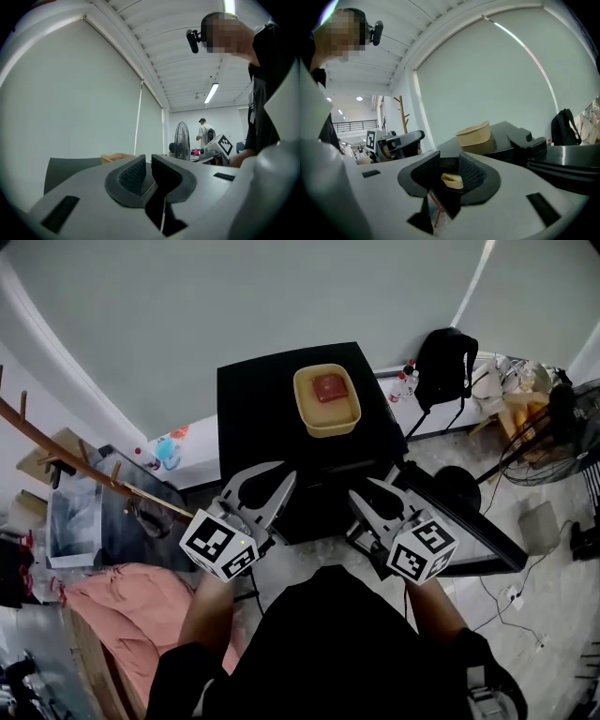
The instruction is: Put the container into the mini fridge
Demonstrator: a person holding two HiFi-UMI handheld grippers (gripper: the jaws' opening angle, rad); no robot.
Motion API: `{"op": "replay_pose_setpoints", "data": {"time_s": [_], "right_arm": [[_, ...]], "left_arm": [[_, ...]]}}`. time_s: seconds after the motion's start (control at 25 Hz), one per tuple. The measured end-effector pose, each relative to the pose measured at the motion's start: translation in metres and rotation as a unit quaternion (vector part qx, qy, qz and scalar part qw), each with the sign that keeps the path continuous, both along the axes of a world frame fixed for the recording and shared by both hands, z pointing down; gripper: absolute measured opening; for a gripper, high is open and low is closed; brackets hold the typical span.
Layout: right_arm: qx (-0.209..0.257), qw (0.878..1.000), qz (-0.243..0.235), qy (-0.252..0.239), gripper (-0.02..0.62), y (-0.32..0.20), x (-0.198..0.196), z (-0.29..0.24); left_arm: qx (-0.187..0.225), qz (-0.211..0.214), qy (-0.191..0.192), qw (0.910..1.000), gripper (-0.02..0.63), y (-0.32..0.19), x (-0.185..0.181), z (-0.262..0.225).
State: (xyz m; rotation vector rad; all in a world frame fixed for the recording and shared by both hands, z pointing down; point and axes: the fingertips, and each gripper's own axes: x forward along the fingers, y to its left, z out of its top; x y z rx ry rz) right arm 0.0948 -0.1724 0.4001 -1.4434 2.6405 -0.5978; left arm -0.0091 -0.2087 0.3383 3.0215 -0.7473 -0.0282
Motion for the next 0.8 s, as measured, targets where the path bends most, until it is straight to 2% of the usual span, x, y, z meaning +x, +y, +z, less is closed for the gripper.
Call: {"op": "replay_pose_setpoints", "data": {"time_s": [0.28, 0.36, 0.44, 0.56, 0.64, 0.8], "right_arm": [[0.005, 1.0, 0.022, -0.016, 0.138, 0.006, 0.013, -0.004], [0.006, 1.0, 0.024, -0.018, 0.138, 0.007, 0.015, -0.003], [0.003, 0.999, 0.027, -0.018, 0.138, 0.01, 0.017, -0.001], [-0.006, 0.999, 0.034, -0.021, 0.137, 0.014, 0.02, 0.002], [-0.01, 0.999, 0.037, -0.023, 0.137, 0.017, 0.022, 0.004], [-0.013, 0.999, 0.042, -0.029, 0.133, 0.019, 0.027, 0.004]], "left_arm": [[0.034, 0.003, -0.087, 0.9956, 0.079, -0.033, 0.03, 0.004], [0.055, 0.013, -0.134, 0.9894, 0.113, -0.041, 0.042, 0.011], [0.105, 0.018, -0.21, 0.972, 0.121, -0.05, 0.055, 0.019], [0.184, 0.012, -0.323, 0.9283, 0.129, -0.065, 0.065, 0.031], [0.205, 0.024, -0.369, 0.9064, 0.129, -0.069, 0.071, 0.037], [0.195, 0.061, -0.413, 0.8876, 0.129, -0.068, 0.08, 0.051]]}}
